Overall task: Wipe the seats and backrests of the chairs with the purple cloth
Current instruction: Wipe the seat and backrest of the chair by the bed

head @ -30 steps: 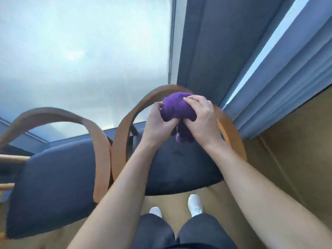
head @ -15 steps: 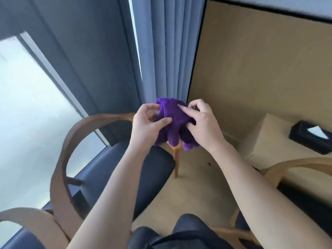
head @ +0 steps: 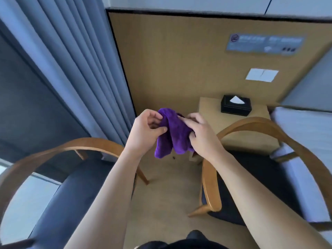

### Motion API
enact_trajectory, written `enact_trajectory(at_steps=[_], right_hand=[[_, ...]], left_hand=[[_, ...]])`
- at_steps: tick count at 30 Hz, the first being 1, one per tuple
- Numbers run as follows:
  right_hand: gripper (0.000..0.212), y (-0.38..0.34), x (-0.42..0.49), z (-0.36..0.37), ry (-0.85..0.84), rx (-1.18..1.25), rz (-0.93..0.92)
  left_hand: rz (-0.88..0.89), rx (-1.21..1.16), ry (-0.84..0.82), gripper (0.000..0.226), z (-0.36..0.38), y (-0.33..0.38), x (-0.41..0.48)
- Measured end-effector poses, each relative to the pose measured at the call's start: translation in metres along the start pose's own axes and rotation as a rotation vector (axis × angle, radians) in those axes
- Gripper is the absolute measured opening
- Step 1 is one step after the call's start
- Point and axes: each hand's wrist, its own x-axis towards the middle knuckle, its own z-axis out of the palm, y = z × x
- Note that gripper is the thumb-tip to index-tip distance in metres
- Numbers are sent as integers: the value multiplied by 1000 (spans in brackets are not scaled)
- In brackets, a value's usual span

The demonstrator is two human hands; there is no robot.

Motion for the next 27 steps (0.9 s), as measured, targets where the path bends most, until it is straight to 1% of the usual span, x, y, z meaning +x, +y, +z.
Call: enact_trajectory(at_steps=[2, 6, 9, 13, 16, 18, 21, 24, 27], right_hand=[[60, 17, -10, -22, 6, 4, 39], [56, 45, -33, -57, 0, 4, 58], [55, 68, -56, -77, -31, 16, 80], [49, 90, -81, -104, -36, 72, 133], [45, 96, -97, -122, -23, 171, 164], [45, 102, -105, -128, 14, 241, 218], [33, 111, -111, -128, 170, 300, 335], [38, 115, -112, -123, 257, 252, 415], [17, 116, -116, -121, 363, 254, 448]], left_hand=[[44, 110, -13, 33, 26, 11, 7], [146, 256, 44, 33, 72, 30, 19], [233, 290, 66, 39, 105, 41, 22], [270, 284, 70, 35, 140, 51, 25], [295, 263, -3, 32, 168, 61, 22], [330, 261, -70, 34, 186, 67, 17], [363, 224, -183, 38, 207, 75, 7], [400, 173, -284, 39, 220, 81, 0], [424, 158, -344, 39, 228, 84, -4]])
